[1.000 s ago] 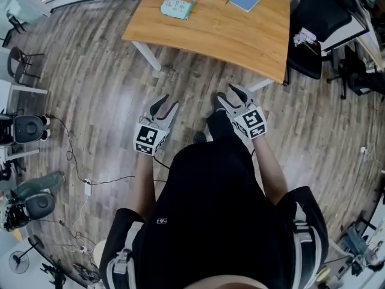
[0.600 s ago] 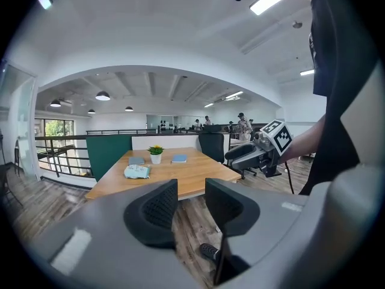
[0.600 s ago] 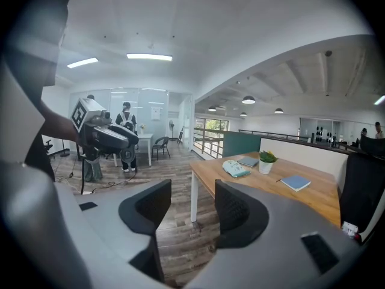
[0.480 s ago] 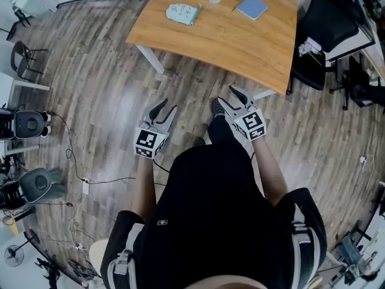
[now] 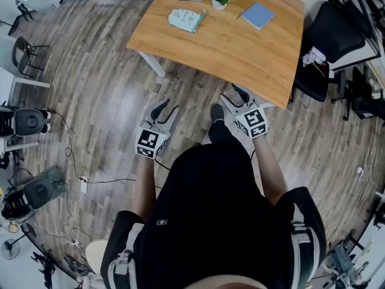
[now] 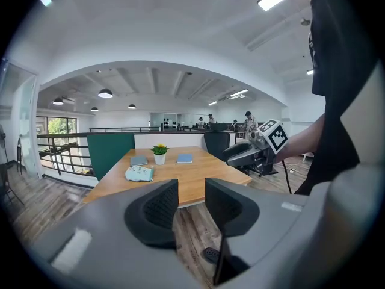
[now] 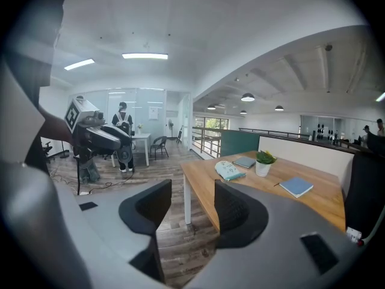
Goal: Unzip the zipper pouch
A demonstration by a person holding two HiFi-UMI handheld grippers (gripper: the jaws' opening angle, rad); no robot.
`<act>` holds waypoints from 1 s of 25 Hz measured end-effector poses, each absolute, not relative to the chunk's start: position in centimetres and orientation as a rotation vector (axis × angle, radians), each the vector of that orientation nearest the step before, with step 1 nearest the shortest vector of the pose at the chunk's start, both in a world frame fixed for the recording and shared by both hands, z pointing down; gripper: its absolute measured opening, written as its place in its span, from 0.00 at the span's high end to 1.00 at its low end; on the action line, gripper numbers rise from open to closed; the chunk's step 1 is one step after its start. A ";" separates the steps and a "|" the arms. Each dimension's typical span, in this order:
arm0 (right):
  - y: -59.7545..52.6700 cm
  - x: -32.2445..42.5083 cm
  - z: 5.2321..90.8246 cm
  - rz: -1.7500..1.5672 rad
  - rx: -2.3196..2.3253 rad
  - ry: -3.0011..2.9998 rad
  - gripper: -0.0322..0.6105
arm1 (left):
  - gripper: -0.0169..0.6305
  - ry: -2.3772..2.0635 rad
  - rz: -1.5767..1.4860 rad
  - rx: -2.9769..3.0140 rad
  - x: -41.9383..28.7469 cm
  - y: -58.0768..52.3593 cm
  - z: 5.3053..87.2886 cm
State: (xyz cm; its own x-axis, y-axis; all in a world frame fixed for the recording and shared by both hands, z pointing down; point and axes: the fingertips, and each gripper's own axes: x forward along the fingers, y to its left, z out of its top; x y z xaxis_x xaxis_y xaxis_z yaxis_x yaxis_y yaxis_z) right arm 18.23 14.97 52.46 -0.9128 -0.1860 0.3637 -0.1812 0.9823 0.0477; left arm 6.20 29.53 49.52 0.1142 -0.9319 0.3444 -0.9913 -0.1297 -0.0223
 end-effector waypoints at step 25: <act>4.2 8.7 52.7 -0.033 -0.049 -2.734 0.62 | 0.77 -2.097 0.394 1.928 0.0 20.0 48.5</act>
State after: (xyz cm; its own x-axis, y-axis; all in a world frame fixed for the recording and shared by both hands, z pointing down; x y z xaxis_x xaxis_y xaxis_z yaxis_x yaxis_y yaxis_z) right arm 8.67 4.19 52.73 -0.9175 0.0295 0.3966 0.0392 0.9991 0.0163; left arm -0.03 20.05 48.49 -0.0817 -0.9247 0.3719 -0.9966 0.0799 -0.0203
